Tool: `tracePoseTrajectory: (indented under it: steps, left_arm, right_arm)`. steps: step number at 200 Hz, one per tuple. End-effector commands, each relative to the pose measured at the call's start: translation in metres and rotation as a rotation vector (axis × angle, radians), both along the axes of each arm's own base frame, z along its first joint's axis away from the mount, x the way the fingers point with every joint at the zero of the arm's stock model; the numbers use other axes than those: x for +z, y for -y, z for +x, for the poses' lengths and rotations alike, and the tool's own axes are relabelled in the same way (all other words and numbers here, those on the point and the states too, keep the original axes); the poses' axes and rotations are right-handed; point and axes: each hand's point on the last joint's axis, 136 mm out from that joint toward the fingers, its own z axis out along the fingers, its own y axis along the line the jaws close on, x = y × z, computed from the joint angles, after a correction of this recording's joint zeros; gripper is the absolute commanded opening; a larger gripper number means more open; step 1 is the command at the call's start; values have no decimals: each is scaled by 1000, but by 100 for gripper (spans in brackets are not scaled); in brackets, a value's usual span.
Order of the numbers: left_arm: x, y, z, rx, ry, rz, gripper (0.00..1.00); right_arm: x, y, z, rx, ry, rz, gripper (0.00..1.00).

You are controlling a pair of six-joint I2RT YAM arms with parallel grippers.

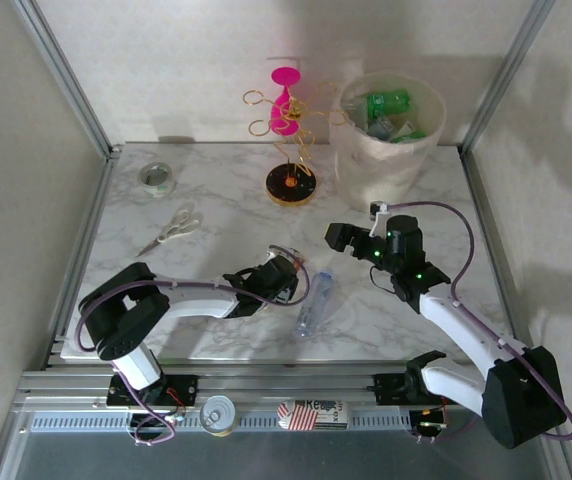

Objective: Put the plastic bottles in the bin

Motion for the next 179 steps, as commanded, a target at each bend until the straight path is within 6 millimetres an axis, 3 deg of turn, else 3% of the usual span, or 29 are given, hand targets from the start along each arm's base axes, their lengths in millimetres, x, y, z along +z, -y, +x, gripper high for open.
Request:
tracePoseTrajectory:
  steps: [1,79,124,179]
  left_arm:
    - [34,-4,10,56,84,-93,45]
    - [128,10,-12,-59,220,-465,48]
    - [139,13,-20,-103,223,-514,48]
    - [137,16,-24,-125,206,-531,48]
  right_arm:
    - [7,-12,-4,40,16,44,99]
    - [23,-63,-21,234,26,176,97]
    - [38,-93,-28,334,53,214,97]
    - [33,-113,-27,376,40,216,92]
